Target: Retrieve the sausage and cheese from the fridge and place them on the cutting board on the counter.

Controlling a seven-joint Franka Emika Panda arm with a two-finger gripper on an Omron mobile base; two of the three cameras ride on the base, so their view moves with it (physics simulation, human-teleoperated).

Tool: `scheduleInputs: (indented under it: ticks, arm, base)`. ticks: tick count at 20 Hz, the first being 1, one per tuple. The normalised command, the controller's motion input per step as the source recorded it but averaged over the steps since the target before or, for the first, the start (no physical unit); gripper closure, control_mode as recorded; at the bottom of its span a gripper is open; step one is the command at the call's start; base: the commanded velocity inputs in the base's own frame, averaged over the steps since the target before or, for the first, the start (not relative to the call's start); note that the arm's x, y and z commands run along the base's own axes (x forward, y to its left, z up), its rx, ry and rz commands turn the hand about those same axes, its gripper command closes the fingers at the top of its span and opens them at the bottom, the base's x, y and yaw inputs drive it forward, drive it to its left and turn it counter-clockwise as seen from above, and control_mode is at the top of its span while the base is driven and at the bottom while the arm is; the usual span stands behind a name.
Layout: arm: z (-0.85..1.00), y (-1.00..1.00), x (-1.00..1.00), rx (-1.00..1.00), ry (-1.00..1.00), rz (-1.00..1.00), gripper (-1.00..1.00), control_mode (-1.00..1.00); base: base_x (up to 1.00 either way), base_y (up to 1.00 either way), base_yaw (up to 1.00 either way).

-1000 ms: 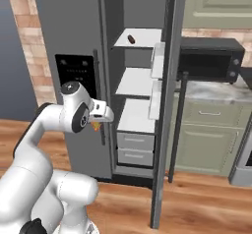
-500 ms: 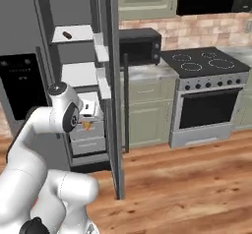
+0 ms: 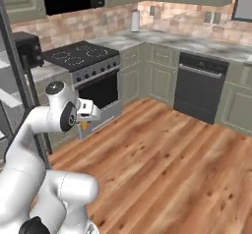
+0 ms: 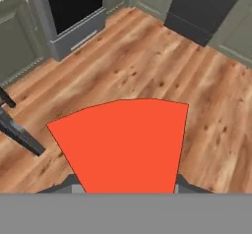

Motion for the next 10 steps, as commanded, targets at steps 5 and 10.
scheduleInputs:
  ticks: [5,10]
  arm:
    - [0.0,0.0,0.0,0.0,0.0,0.0,1.0,1.0]
    - [0.0,0.0,0.0,0.0,0.0,0.0,1.0,1.0]
  base:
    - [0.1,0.09,-0.79]
    - [0.37,0.17,-0.49]
